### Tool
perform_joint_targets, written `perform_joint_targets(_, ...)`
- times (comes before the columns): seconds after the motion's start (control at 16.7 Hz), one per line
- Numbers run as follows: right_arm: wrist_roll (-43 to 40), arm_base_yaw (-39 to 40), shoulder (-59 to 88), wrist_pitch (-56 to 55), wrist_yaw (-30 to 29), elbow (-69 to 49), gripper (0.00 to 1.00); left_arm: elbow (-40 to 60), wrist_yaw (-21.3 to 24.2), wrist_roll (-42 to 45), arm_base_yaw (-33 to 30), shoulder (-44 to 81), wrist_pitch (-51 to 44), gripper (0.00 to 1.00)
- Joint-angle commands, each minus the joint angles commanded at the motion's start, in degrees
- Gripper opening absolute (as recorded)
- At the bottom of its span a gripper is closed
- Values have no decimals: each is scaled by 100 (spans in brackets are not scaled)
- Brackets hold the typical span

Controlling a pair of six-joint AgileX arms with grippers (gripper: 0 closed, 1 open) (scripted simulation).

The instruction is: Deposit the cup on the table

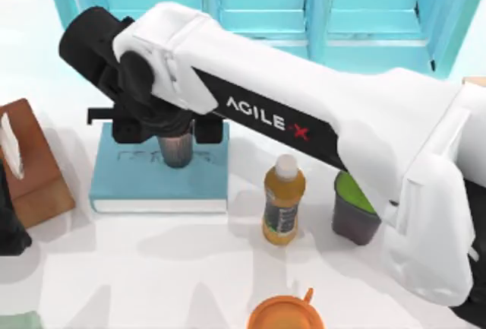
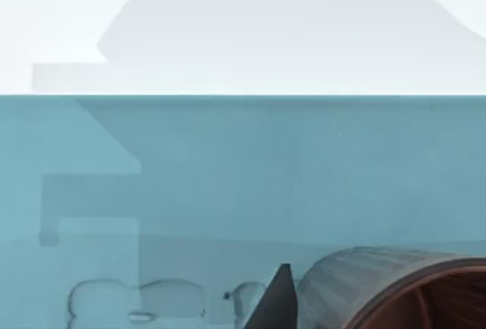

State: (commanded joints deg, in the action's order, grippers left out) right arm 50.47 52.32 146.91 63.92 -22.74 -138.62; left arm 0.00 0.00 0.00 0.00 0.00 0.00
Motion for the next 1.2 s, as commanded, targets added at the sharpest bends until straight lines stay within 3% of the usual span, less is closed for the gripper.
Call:
perform_joint_targets(0.24, 0, 0, 0, 0, 0, 0, 2, 0, 0, 0, 0, 0, 0, 100)
perform_joint_targets(0.3, 0, 0, 0, 0, 0, 0, 0, 0, 0, 0, 0, 0, 0, 100)
perform_joint_targets(0.9, 13, 23, 34, 68, 2, -90, 0, 0, 0, 0, 0, 0, 0, 100)
perform_joint_targets(1.2, 46, 4, 427, 874, -20, -1264, 0, 0, 0, 0, 0, 0, 0, 100)
